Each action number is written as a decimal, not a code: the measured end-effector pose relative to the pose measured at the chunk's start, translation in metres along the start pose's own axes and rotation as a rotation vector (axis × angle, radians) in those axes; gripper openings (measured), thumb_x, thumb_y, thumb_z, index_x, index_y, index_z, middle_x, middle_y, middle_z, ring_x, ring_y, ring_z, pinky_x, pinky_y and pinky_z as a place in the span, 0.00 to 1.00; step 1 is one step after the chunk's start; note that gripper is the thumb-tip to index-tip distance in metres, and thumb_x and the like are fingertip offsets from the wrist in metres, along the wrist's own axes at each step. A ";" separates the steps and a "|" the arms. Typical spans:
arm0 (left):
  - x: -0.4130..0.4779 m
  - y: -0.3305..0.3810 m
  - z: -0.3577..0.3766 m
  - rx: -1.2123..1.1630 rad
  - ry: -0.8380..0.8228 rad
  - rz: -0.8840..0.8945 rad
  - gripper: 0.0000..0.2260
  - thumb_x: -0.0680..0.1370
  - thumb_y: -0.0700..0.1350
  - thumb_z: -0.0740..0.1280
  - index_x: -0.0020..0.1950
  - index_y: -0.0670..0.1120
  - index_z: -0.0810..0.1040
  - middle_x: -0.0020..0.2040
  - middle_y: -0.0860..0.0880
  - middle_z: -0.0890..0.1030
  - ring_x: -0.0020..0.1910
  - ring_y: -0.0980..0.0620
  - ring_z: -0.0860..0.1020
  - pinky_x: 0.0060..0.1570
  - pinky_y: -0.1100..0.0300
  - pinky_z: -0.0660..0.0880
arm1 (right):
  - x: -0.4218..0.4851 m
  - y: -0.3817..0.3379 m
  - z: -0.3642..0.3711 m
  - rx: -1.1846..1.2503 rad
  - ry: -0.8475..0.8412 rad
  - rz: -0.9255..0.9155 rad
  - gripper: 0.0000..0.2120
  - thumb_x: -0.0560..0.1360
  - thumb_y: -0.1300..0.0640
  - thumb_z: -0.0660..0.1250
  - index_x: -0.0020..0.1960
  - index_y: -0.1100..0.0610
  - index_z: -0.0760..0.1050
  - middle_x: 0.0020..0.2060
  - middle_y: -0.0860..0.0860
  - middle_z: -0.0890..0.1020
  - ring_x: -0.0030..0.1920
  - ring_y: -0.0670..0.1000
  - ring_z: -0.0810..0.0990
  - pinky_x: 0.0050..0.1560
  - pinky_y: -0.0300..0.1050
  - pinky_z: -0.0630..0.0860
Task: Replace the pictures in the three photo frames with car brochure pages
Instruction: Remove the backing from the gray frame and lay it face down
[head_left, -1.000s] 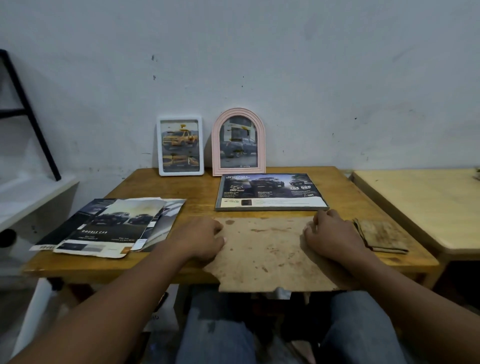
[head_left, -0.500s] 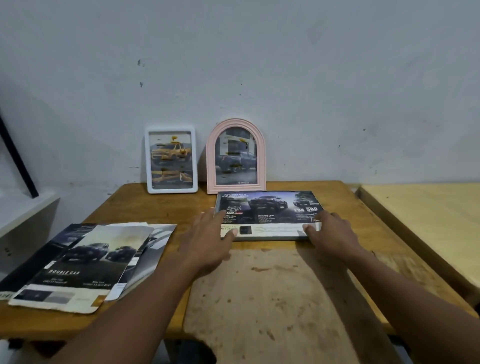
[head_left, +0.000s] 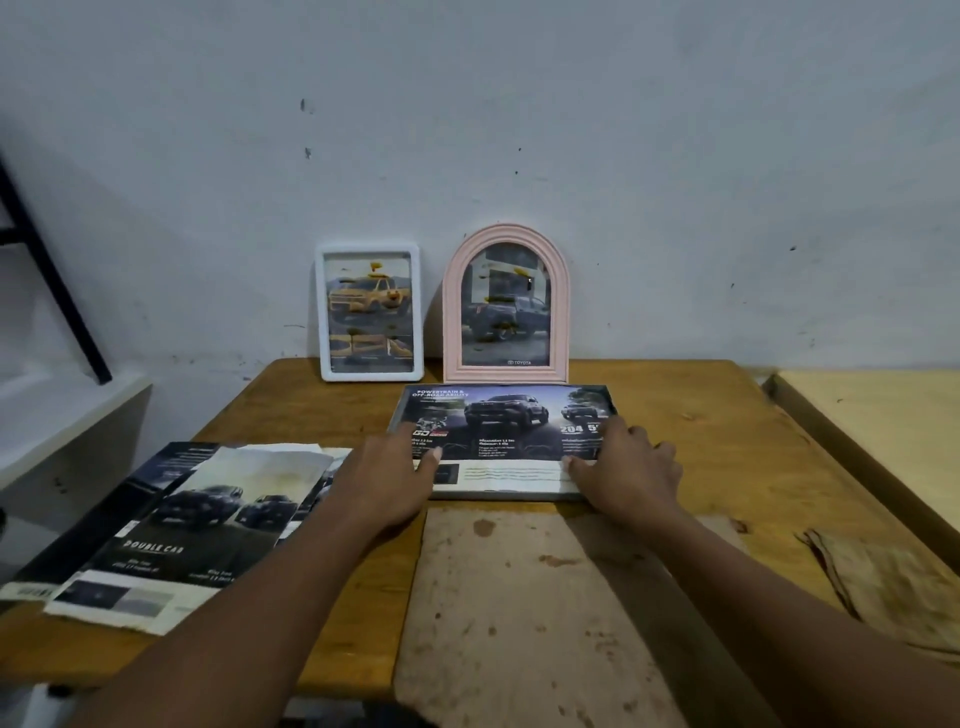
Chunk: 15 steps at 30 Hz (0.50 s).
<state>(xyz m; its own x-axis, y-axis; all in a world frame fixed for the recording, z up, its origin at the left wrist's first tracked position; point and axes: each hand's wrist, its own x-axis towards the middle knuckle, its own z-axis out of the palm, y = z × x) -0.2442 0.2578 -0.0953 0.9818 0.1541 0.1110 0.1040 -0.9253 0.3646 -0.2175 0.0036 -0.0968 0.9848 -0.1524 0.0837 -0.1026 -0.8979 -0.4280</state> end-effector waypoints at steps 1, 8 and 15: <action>0.001 -0.004 -0.001 0.006 0.006 -0.016 0.23 0.82 0.59 0.62 0.75 0.51 0.68 0.68 0.47 0.78 0.63 0.48 0.77 0.54 0.54 0.77 | 0.000 -0.005 0.002 0.026 -0.003 -0.009 0.31 0.75 0.40 0.68 0.71 0.52 0.63 0.68 0.56 0.72 0.67 0.62 0.67 0.64 0.58 0.66; 0.007 -0.020 0.011 -0.011 0.042 -0.050 0.24 0.81 0.63 0.60 0.72 0.51 0.70 0.70 0.46 0.75 0.67 0.46 0.73 0.61 0.45 0.76 | 0.008 -0.019 0.012 0.166 0.047 0.012 0.22 0.74 0.56 0.69 0.65 0.50 0.67 0.63 0.53 0.74 0.65 0.61 0.69 0.62 0.60 0.62; 0.010 -0.017 0.019 -0.062 0.132 -0.092 0.26 0.81 0.62 0.62 0.76 0.52 0.66 0.72 0.44 0.70 0.71 0.44 0.69 0.64 0.45 0.72 | 0.012 -0.020 0.011 0.420 0.145 -0.105 0.20 0.74 0.65 0.66 0.59 0.46 0.69 0.56 0.47 0.78 0.58 0.52 0.75 0.59 0.53 0.64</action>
<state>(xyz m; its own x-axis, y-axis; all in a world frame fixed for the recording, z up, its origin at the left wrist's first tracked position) -0.2334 0.2685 -0.1175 0.9387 0.2854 0.1934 0.1788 -0.8826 0.4347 -0.2019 0.0241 -0.0970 0.9540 -0.1526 0.2581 0.0917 -0.6710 -0.7357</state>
